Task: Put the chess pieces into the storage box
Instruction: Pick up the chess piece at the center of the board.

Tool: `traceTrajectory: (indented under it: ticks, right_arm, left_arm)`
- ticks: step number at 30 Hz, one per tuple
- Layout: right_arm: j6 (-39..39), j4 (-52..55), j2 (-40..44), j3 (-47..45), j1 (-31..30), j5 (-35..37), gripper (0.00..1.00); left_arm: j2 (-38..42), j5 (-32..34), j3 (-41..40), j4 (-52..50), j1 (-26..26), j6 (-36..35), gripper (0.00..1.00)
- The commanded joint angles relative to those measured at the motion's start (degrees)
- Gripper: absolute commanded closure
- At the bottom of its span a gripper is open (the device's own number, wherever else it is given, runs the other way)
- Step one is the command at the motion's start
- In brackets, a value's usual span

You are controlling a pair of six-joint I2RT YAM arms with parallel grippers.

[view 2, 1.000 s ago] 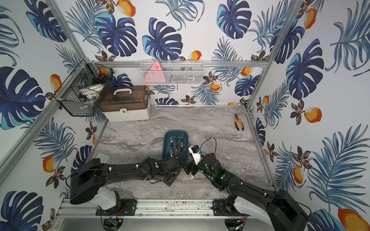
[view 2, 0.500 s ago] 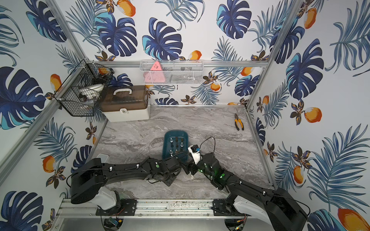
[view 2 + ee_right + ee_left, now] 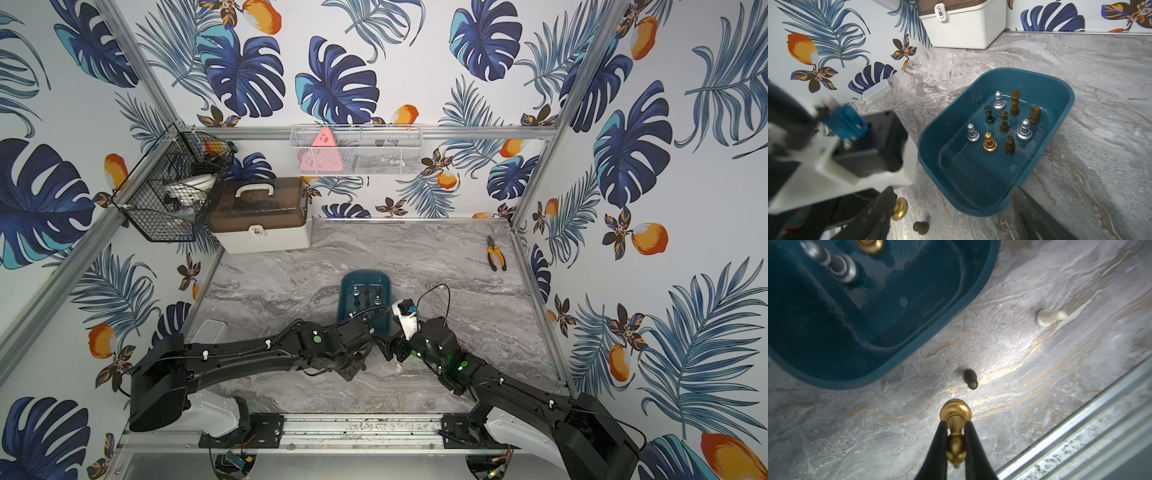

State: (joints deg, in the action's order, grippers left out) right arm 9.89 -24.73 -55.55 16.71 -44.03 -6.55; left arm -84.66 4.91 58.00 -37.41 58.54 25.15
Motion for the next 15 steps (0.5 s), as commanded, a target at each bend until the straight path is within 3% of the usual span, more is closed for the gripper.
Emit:
traceTrajectory:
  ticks: [1, 6, 15]
  right_arm:
    - [0.85, -2.15, 3.01, -1.52, 0.0, 4.3, 0.11]
    - [0.75, -1.57, 5.74, -2.55, -0.05, 7.0, 0.11]
    - [0.83, -1.71, 2.4, -1.16, -0.01, 5.59, 0.1]
  left_arm:
    - [0.64, -1.25, 3.25, -4.45, -2.71, -1.52, 0.87]
    - [0.28, -1.13, 7.88, -7.31, -7.19, -3.91, 0.87]
    - [-9.56, -0.33, 17.74, -7.78, -16.4, -9.53, 0.87]
